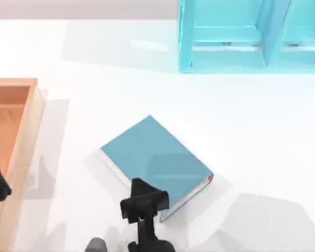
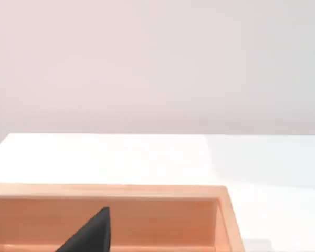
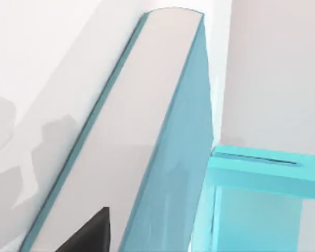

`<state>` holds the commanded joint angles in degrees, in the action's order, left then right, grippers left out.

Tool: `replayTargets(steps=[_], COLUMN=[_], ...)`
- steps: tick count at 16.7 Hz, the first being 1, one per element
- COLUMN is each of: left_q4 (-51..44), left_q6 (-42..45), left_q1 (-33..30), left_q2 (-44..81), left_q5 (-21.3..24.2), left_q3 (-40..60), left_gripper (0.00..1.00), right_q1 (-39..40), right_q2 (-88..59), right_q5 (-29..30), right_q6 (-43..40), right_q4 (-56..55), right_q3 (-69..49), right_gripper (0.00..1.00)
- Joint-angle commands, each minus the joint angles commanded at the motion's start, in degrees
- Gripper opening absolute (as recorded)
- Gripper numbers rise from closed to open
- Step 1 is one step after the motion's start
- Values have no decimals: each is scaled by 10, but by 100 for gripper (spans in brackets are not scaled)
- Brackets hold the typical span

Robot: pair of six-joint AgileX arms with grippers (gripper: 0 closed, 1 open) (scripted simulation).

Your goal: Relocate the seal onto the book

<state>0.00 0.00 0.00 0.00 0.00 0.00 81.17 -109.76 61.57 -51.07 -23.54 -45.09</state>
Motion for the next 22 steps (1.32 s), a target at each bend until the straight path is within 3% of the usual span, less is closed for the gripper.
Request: replayTargets(steps=[5,11,17,22], left_q4=[0,0,0,0], left_q6=[0,0,0,0], left_q1=[0,0,0,0], left_q2=[0,0,0,0], left_q5=[0,0,0,0], left_q3=[0,0,0,0], left_gripper=[100,100,100,100], right_q1=[90,86,-58,-239], right_q2=[43,47,167,353], right_q5=[79,79,20,-114], right_q6=[107,113,185,258], right_q4=[108,112,135,158], right_q3=[1,2,72,157], right_gripper=[100,100,100,100])
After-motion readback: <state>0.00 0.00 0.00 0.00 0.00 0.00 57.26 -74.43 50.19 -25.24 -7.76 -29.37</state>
